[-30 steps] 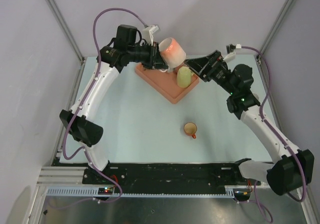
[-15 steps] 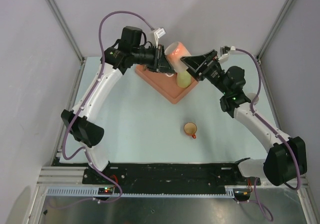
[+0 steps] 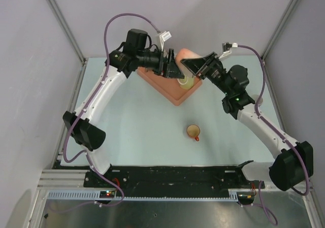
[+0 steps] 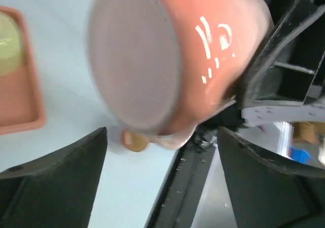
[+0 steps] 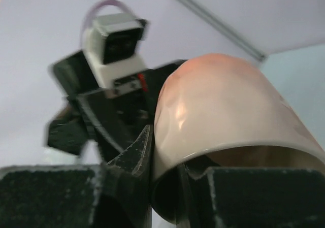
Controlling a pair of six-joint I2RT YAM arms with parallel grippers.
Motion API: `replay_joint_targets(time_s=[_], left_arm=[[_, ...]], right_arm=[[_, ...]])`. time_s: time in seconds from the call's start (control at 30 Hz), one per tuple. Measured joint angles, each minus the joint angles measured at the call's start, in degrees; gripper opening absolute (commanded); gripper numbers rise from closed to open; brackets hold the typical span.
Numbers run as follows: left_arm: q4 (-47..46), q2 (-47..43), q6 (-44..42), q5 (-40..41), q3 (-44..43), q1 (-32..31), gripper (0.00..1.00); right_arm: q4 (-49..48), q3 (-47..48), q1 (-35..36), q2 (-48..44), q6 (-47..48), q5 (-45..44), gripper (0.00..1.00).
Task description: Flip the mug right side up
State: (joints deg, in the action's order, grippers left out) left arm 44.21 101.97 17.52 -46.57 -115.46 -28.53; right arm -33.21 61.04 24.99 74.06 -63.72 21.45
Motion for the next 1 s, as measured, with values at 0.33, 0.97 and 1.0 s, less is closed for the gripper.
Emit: replay_joint_targets(time_s=[0.33,0.97,1.0], left_arm=[[7.1,-1.4,-24.9,39.6,0.4,5.7,1.0],[9.2,1.5,-31.5,62.6,3.3,28.3,1.0],[9.2,1.5,-31.5,62.4,3.4,28.3,1.0]], right_arm=[[48.6,18.2,16.7,4.4,36.3,-17.0,0.0],[92.2,56.1,44.9,54.4,74.7,-17.4,0.0],[92.2,56.7,44.9,55.0,75.2,-17.1,0.0]])
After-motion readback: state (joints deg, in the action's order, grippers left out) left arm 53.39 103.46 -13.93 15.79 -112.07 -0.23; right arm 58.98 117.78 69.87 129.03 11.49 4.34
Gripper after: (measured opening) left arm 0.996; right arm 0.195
